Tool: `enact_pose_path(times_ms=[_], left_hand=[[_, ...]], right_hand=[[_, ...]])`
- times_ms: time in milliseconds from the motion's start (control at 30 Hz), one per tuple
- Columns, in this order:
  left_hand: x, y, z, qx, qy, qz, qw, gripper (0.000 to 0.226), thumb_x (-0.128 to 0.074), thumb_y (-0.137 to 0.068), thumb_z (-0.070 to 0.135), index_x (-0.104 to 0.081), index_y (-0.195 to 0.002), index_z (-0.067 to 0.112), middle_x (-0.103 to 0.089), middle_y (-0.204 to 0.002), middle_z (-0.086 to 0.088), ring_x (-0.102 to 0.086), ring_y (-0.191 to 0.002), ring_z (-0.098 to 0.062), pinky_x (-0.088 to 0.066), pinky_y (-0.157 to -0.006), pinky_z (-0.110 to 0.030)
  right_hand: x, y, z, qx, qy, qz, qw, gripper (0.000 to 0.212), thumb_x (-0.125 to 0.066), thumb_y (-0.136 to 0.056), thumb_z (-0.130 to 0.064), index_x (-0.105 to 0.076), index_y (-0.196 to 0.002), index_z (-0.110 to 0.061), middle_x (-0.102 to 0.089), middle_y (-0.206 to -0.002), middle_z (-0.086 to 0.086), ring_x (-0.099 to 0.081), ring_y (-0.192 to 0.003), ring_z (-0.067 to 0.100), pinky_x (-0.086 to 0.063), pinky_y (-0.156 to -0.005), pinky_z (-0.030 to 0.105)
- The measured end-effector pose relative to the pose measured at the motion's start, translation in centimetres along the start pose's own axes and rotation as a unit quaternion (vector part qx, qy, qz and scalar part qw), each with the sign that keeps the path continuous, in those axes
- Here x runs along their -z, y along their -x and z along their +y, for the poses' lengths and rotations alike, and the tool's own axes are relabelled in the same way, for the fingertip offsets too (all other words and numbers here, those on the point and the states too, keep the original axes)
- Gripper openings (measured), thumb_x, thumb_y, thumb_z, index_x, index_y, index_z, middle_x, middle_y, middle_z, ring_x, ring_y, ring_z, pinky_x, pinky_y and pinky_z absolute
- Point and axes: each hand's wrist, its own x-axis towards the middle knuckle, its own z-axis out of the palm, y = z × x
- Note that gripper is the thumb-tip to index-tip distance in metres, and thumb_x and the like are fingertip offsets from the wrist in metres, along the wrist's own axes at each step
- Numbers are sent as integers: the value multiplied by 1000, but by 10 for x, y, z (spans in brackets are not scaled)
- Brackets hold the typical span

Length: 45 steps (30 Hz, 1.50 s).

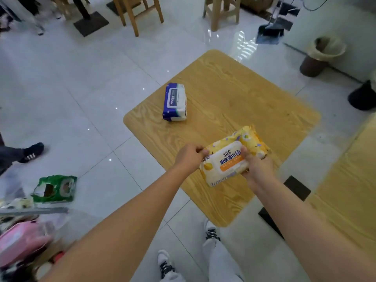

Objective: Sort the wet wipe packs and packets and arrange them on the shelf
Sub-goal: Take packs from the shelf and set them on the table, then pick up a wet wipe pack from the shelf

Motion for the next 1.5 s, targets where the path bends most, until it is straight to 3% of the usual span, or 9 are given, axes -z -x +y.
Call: enact_pose_path(times_ms=[67, 133, 233, 333, 533, 667, 900, 1267, 1500], left_hand=[[-17, -10, -2, -9, -24, -41, 999, 38, -58, -97, 31, -59, -132, 18, -65, -124, -3, -62, -111, -23, -50, -85, -34], [-28, -20, -8, -15, -63, -81, 995, 49, -63, -95, 27, -50, -141, 19, -54, -139, -5, -53, -124, -23, -44, -89, -31], [-36, -31, -16, -23, -93, -72, 993, 49, -69, -90, 21, -54, -136, 25, -52, -137, -6, -52, -121, -23, -39, -82, -27], [-39, -37, -20, -34, -79, -68, 994, 47, -70, -88, 19, -57, -133, 28, -53, -136, -5, -53, -118, -21, -39, -83, -26], [3, -28, -9, -44, 13, -25, 999, 39, -68, -90, 14, -62, -127, 23, -61, -129, 2, -52, -124, -15, -46, -101, -34], [88, 1, 0, -49, 167, 85, 981, 30, -62, -92, 4, -65, -118, 17, -66, -115, -1, -61, -106, -12, -52, -91, -26], [269, 120, -9, -97, 374, 307, 870, 24, -60, -94, 2, -63, -116, 12, -67, -114, -8, -67, -99, -16, -57, -88, -28], [434, 411, -118, -135, 382, 608, 683, 23, -59, -93, -3, -66, -94, 19, -67, -94, -4, -64, -90, -18, -56, -76, -23], [476, 581, -204, -94, 333, 735, 583, 22, -61, -92, 0, -68, -95, 21, -69, -98, -3, -67, -100, -22, -56, -93, -37]], right_hand=[[6, -17, 6, -24, 55, -2, 998, 43, -76, -84, -8, -56, -121, -3, -71, -104, 11, -70, -88, 24, -60, -66, 38], [8, -32, 15, -44, 103, -1, 994, 40, -70, -85, 2, -53, -122, -3, -67, -109, 13, -67, -100, 27, -58, -80, 41], [6, -43, 28, -10, 170, 36, 985, 69, -70, -81, 1, -40, -141, -14, -57, -129, 10, -60, -115, 29, -51, -97, 46], [2, -30, 28, 75, 269, 98, 955, 61, -69, -84, -7, -43, -138, -20, -43, -128, 1, -53, -104, 20, -45, -82, 33], [-54, 3, 16, 102, 215, -51, 970, 39, -66, -89, -6, -56, -126, -15, -58, -102, 5, -63, -82, 23, -54, -76, 37], [-128, 38, -12, 131, 183, -163, 961, 32, -67, -88, 0, -60, -114, -17, -59, -104, 6, -63, -89, 19, -59, -80, 34], [-285, 168, -43, 178, 178, -418, 873, 26, -67, -90, -4, -62, -113, -13, -66, -108, 12, -68, -101, 27, -60, -84, 40], [-434, 466, 59, 169, 219, -695, 663, 16, -67, -93, -14, -64, -108, -11, -71, -106, 15, -71, -99, 28, -59, -88, 44], [-475, 639, 166, 142, 221, -797, 543, 16, -64, -94, -14, -64, -108, -8, -70, -101, 15, -70, -95, 27, -60, -84, 39]])
